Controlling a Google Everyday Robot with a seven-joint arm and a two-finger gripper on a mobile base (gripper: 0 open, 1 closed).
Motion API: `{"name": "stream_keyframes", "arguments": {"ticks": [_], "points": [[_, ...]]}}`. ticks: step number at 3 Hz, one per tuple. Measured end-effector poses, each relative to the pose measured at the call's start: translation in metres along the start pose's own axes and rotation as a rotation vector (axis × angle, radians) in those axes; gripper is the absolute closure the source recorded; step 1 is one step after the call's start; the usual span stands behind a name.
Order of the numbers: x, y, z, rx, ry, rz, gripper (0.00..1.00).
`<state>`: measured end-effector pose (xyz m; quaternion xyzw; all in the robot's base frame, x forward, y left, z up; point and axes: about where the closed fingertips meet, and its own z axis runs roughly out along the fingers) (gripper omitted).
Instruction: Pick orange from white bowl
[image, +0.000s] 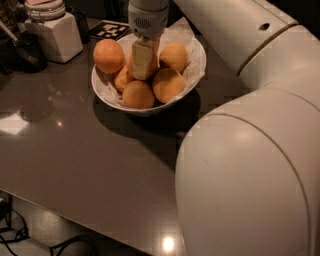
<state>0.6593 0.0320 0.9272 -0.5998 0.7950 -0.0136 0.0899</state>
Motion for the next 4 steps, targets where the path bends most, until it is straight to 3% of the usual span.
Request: {"name": "stream_keyframes", "arguments": {"ticks": [2,3,4], "points": [[0.000,0.000,-0.001,0.000,0.000,0.001,0.83],[-0.005,0.003,-0.019,0.063,-0.057,-0.033,1.00],[-0.001,0.020,-0.057,0.109,-0.158,-0.084,1.00]]}}
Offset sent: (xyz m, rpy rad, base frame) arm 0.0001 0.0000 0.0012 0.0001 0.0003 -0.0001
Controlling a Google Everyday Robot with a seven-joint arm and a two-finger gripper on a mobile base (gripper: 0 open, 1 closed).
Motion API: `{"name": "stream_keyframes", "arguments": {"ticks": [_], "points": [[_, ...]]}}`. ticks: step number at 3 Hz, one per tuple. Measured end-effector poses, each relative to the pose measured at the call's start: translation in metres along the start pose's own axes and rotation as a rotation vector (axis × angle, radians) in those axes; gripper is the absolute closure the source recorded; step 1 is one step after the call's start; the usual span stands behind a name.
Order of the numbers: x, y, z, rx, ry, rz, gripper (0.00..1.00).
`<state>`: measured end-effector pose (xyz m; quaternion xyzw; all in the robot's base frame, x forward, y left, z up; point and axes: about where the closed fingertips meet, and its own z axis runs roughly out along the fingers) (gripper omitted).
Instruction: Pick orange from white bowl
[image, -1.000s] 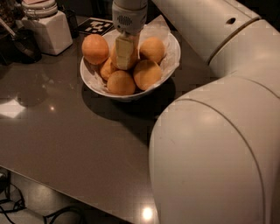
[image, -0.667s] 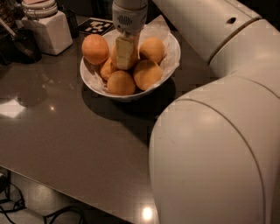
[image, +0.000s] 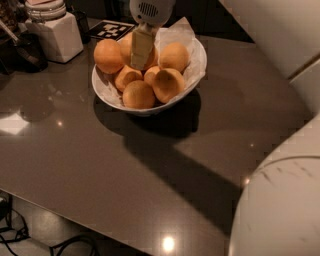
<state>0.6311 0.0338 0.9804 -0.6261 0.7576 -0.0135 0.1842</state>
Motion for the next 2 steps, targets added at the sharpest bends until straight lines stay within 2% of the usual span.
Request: {"name": "stream_keyframes", "arguments": {"ticks": [1,2], "points": [[0.003,0.006,-0.006,0.009,-0.002,0.001,1.00],[0.016,0.031,-0.023,0.021,-0.027,0.048,1.00]]}}
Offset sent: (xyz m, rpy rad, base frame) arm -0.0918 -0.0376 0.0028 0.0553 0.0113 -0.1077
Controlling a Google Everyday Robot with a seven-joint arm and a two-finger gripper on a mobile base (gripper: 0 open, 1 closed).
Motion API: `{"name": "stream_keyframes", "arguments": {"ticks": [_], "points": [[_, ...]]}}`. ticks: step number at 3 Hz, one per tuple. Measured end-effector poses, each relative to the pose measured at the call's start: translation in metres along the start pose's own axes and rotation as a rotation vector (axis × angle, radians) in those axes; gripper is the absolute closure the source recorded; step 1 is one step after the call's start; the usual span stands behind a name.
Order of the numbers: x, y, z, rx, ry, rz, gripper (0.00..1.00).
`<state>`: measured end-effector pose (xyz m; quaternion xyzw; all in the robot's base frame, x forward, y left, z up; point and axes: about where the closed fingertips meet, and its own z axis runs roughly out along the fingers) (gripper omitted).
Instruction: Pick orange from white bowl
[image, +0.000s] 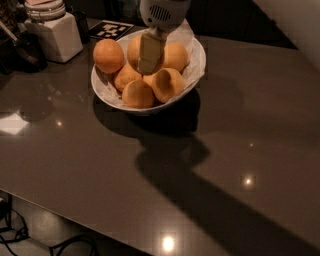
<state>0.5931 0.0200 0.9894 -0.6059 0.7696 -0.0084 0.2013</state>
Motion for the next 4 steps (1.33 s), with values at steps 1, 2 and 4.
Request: {"name": "stream_keyframes", "arguments": {"ticks": [1,2,4], "points": [[0.024,0.035,-0.012,-0.006,-0.007,0.056,1.00],[0.027,0.038,-0.008,-0.010,0.004,0.053,1.00],[0.046,0.090,-0.046,-0.013,-0.052,0.163,1.00]]}}
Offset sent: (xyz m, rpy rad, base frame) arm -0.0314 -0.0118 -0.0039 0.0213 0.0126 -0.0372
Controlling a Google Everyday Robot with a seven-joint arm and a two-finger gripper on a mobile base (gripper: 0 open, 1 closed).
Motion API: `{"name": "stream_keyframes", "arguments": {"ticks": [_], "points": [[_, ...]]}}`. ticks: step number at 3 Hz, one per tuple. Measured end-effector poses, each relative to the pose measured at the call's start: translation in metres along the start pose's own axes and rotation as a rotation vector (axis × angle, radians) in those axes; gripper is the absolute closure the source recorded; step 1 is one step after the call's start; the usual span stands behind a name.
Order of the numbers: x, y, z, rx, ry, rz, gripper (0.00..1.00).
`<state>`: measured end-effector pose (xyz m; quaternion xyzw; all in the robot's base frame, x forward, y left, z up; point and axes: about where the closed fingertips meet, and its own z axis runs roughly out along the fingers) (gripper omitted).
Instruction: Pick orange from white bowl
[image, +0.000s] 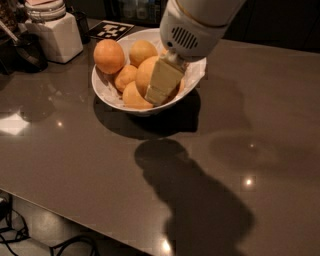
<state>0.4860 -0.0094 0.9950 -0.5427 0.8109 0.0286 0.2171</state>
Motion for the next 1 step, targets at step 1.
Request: {"name": "stream_keyframes", "arguments": {"ticks": [1], "points": [[0.0156,0.0223,-0.0043,-0.018,-0.001,0.058,1.00]]}}
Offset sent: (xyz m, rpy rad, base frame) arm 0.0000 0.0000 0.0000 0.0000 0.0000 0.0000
